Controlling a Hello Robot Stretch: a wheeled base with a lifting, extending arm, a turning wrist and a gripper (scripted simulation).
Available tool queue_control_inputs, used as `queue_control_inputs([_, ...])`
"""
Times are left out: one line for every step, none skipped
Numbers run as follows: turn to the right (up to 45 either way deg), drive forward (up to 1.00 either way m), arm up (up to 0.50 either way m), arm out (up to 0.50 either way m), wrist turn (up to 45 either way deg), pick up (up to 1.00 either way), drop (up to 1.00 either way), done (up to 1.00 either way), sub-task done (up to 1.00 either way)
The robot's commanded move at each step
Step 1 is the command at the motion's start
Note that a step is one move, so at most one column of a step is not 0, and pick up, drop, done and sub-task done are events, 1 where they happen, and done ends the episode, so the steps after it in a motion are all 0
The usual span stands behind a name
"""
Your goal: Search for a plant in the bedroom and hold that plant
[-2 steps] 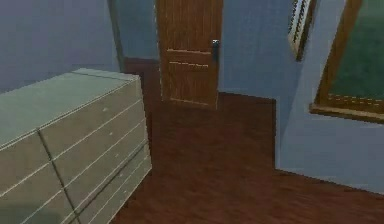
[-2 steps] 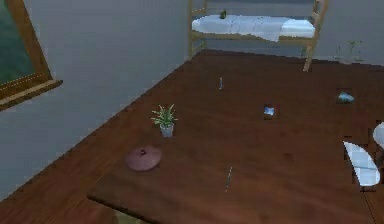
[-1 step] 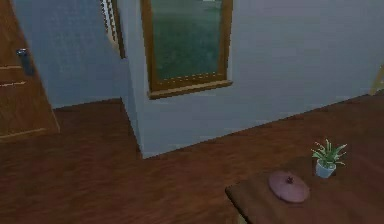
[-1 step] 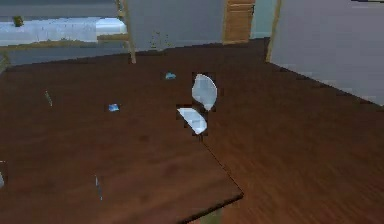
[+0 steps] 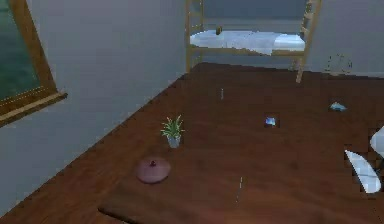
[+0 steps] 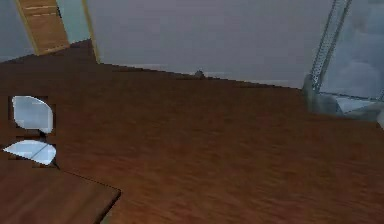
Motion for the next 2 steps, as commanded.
queue_control_inputs([45.0, 0.00, 0.00, 0.00, 0.0, 0.00, 0.00, 0.00, 0.00])
queue_control_inputs([18.0, 0.00, 0.00, 0.00, 0.0, 0.00, 0.00, 0.00, 0.00])
